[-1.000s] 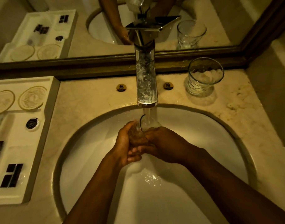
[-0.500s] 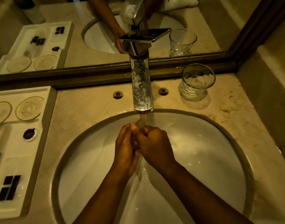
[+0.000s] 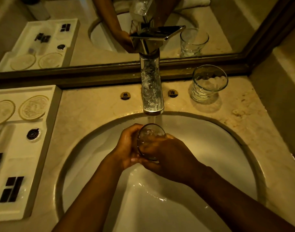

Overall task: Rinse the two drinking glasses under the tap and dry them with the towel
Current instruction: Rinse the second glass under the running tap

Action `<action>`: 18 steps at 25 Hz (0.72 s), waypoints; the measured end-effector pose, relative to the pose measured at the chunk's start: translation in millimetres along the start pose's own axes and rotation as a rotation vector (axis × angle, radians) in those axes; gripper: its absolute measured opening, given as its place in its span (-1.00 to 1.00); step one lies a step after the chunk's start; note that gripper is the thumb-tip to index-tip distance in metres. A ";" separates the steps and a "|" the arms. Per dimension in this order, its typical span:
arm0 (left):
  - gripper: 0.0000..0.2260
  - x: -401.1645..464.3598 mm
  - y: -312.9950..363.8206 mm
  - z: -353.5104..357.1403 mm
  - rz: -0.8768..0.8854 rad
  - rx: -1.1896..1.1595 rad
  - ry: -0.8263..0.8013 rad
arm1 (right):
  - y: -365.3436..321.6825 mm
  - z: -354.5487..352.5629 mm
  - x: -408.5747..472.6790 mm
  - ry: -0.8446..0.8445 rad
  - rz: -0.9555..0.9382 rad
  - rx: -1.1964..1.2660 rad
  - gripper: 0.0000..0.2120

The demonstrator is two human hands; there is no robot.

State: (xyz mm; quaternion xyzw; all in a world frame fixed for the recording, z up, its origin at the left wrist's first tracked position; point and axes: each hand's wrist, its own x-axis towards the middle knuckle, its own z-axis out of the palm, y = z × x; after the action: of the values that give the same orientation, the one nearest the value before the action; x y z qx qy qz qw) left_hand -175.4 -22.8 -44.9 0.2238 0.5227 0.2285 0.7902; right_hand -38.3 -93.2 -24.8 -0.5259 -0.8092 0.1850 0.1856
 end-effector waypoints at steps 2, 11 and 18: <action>-0.69 1.1 1.4 5.0 0.065 -0.037 0.019 | -4.7 3.4 1.7 -0.022 0.117 0.087 -0.79; -0.88 1.9 -11.7 18.7 0.509 0.092 0.142 | -21.2 1.1 16.4 0.373 0.967 1.352 -0.77; -0.67 -13.2 -38.1 38.8 0.631 0.262 0.262 | -15.0 14.1 19.2 0.555 1.293 1.656 -0.58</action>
State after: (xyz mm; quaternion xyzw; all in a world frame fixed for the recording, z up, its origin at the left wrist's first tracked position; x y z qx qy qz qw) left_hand -139.1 -65.4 -44.3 0.4421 0.5495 0.4189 0.5719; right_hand -64.3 -82.7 -27.5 -0.5875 0.0668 0.6109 0.5265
